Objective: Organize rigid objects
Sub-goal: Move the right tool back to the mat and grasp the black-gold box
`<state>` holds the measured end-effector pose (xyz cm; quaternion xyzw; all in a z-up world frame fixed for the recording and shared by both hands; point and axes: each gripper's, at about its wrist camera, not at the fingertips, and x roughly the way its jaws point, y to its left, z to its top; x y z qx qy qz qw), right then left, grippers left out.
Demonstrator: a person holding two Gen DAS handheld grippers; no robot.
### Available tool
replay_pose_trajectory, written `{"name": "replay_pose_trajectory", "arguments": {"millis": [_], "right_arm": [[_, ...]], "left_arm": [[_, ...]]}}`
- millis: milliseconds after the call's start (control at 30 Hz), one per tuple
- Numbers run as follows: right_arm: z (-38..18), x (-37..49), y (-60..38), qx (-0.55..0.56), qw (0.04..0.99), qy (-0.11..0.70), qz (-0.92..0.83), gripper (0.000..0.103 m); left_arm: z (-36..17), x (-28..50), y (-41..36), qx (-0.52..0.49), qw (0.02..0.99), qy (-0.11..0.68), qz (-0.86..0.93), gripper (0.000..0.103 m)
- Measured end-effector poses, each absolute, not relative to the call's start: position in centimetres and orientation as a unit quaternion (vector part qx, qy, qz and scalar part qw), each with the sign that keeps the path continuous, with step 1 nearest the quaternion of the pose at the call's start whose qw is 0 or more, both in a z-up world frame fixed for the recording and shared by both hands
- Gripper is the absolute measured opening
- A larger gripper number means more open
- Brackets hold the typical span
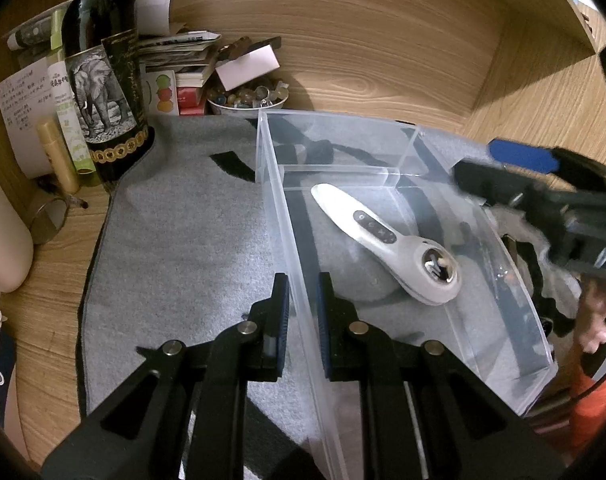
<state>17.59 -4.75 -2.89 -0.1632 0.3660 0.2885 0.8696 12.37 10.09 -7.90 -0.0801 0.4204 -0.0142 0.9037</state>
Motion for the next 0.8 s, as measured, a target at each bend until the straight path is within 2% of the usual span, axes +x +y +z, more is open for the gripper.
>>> {"name": "replay_pose_trajectory", "arguments": {"millis": [133,433,800], "right_arm": [[-1.1,17.4,-7.0,-0.148,0.894,0.336,0.257,0.083],[-0.6,18.3,-13.8,-0.110,0.921,0.336,0.163,0.083],[-7.1,19.7,-19.1,-0.102,0.894,0.428,0.087,0.083]], "left_arm": [[-7.8,12.3,10.0,-0.080,0.905,0.418,-0.014,0.013],[-7.8,12.1,10.0,-0.081,0.905,0.417,-0.014,0.013],[-7.8,12.1,10.1,-0.080,0.905,0.417,-0.015,0.013]]}}
